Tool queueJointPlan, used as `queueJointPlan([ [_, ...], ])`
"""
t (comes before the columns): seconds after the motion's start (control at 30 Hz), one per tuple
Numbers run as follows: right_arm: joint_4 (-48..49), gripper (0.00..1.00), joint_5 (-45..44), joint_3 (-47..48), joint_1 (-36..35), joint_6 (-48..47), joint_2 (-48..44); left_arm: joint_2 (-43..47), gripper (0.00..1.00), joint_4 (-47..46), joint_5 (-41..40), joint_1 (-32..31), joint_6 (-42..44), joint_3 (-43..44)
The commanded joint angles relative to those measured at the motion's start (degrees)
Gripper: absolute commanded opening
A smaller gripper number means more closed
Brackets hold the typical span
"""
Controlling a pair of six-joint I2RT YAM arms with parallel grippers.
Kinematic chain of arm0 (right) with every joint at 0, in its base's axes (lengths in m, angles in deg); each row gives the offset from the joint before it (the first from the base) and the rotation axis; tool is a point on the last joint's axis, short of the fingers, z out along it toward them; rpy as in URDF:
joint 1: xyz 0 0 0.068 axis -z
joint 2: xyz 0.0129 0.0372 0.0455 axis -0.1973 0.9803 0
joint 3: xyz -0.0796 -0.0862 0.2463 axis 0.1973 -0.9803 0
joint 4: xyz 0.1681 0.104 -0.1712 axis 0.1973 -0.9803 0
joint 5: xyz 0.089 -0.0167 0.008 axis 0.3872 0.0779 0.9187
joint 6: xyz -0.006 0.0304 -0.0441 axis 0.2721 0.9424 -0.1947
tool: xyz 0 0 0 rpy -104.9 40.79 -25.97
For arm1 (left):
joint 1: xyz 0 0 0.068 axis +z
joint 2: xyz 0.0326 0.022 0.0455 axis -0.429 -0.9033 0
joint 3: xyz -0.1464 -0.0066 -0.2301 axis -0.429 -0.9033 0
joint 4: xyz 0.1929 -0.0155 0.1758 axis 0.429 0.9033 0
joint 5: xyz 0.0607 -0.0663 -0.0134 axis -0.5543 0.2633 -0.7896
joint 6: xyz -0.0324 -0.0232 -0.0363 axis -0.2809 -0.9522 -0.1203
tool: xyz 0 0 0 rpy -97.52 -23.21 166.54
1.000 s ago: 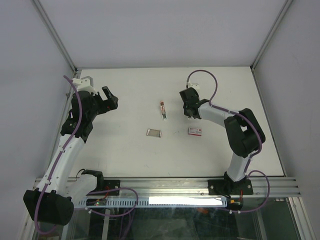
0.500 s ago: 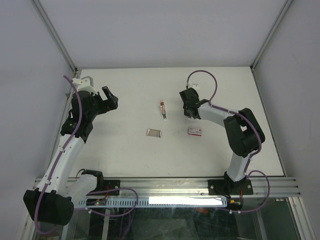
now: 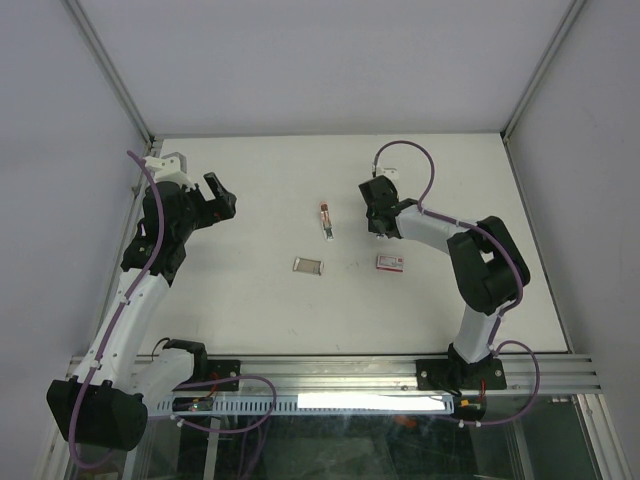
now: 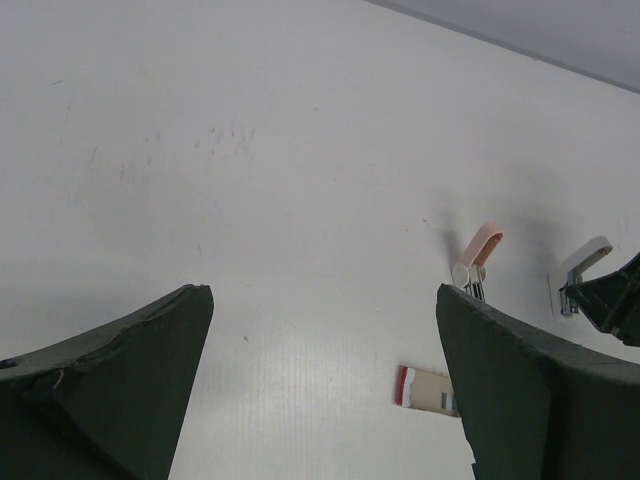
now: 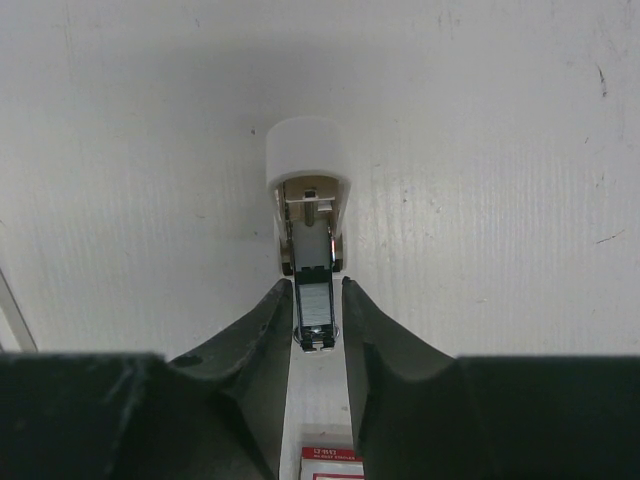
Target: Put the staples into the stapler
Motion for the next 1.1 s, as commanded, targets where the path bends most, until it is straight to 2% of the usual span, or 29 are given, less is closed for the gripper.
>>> queueJointPlan([
  [0.0,1.19,0.29,-1.15,0.68,0.26,0.39,-2.54,0.58,0.99,-2.12,-0.02,0.86,0.13,0.26],
  [0.17,-0.23,0.3,0.76,0.55,0.24,-0.98,-7.51,0.48,0.99,-2.14,-0.16,0.96,0.22,0.19],
  [0.3,-0.78,0.31,9.17,-0.41,-0.73,-5.47,-13.13,0.49,0.99,-2.13,-0.3,1.01,0.22,0.03],
  [0.4,-2.68,0.31,15.46,-0.07,-3.98,-6.73,-14.86,0.53,0.99,-2.22,-0.08,1.13,0.38,0.02],
  [0.63,-8.55,0.29,14.58,4.03,-14.84,3.93,-9.6,1.0,0.99,-2.84,0.66,1.13,0.51,-0.6],
  [0.8,-9.46,0.29,13.1,7.28,-19.22,10.51,-4.29,1.01,0.99,-2.93,0.85,1.16,0.37,-0.66],
  [1.07,-11.66,0.28,11.19,12.26,-22.94,12.16,1.46,1.06,0.99,-2.92,1.25,1.14,0.13,-0.66],
])
